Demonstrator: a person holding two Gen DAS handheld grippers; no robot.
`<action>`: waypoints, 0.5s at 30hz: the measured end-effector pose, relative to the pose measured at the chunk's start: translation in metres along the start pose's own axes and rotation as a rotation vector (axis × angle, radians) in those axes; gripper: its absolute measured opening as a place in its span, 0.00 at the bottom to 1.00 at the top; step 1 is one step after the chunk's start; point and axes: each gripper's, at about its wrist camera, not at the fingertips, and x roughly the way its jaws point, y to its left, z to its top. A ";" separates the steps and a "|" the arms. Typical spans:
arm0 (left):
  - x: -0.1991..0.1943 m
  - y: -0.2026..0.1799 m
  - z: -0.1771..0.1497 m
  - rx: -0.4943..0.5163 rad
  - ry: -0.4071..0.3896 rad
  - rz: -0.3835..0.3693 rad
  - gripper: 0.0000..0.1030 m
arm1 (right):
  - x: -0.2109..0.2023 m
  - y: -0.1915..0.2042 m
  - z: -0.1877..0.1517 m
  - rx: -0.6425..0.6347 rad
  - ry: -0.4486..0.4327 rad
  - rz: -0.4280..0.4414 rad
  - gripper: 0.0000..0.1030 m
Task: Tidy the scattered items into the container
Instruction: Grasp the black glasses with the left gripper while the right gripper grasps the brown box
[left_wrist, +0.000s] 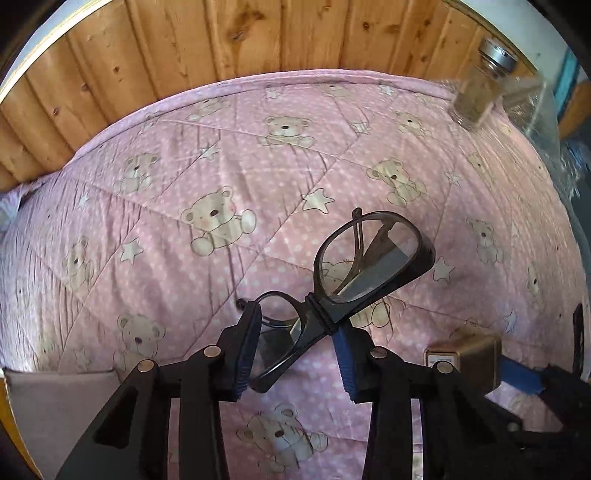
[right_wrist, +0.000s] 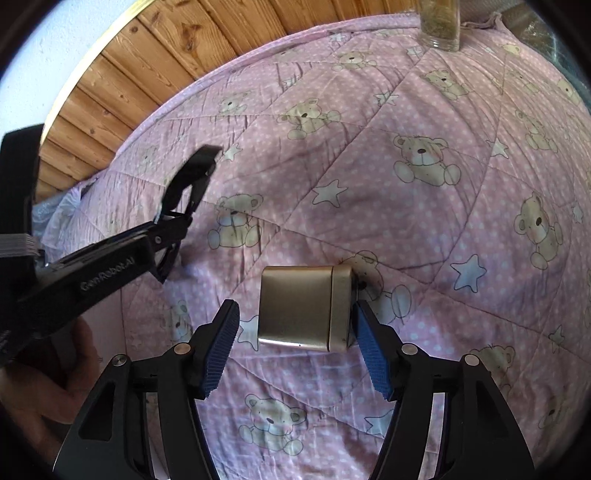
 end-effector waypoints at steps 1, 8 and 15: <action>-0.002 0.003 0.000 -0.023 0.004 -0.004 0.35 | 0.005 0.001 0.001 -0.004 0.006 -0.023 0.65; 0.018 -0.008 0.009 0.074 0.034 0.009 0.46 | 0.014 -0.012 -0.005 0.023 0.026 -0.033 0.59; 0.055 -0.010 0.015 0.175 0.023 -0.026 0.64 | 0.012 -0.019 -0.010 0.006 0.011 -0.013 0.56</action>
